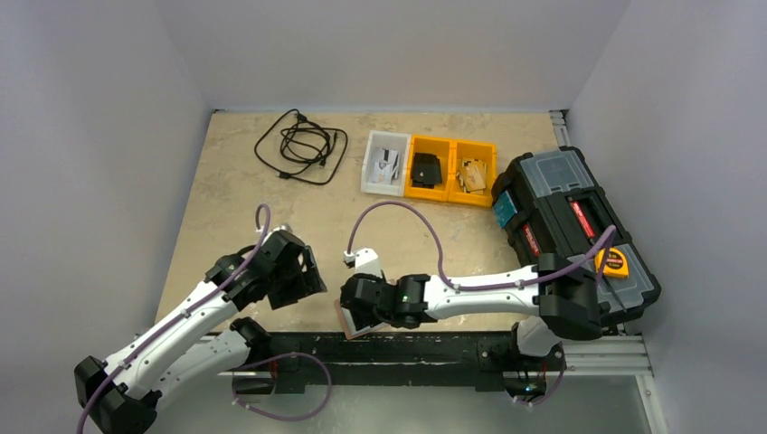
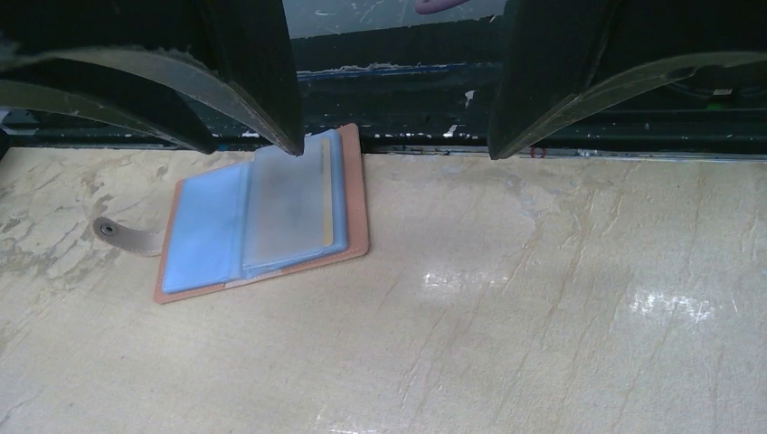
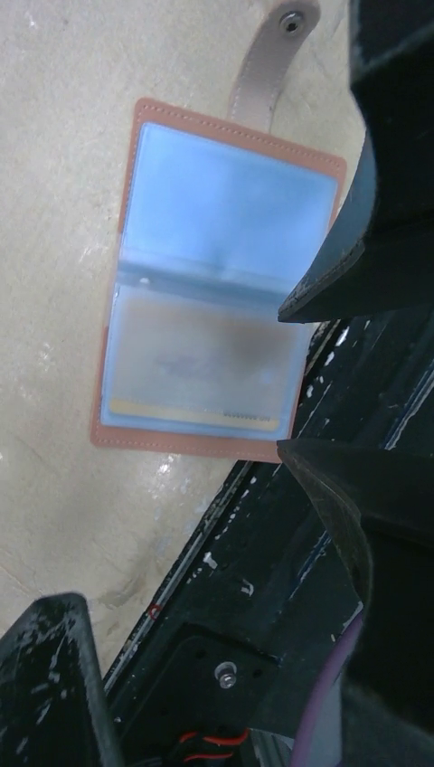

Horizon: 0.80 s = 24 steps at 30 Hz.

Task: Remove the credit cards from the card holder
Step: Remove the credit card from the card holder.

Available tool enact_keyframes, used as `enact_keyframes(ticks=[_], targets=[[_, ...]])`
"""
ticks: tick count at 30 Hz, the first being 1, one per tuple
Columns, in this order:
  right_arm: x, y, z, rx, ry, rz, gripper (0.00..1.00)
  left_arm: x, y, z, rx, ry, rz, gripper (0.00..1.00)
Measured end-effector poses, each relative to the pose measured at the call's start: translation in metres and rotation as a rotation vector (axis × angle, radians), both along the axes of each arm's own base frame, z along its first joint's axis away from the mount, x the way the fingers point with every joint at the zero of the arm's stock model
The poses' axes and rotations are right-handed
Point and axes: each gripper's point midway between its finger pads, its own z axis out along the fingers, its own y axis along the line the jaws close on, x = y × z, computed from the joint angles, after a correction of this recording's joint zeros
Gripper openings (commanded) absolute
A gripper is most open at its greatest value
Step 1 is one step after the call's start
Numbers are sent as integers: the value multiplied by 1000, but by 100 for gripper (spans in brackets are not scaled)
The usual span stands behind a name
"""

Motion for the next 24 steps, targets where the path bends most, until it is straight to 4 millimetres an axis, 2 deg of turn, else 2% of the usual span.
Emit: enact_keyframes(ticks=[6, 17, 21, 24], targets=[[-2, 17, -8, -36, -23, 7, 49, -1, -1, -2, -4, 11, 0, 74], [-4, 15, -48, -130, 3, 13, 49, 1, -6, -5, -16, 18, -18, 74], [-5, 17, -49, -124, 6, 11, 48, 1, -8, -6, -18, 21, -31, 73], [-5, 18, -50, -118, 9, 6, 43, 3, -11, -5, -29, 22, -39, 73]])
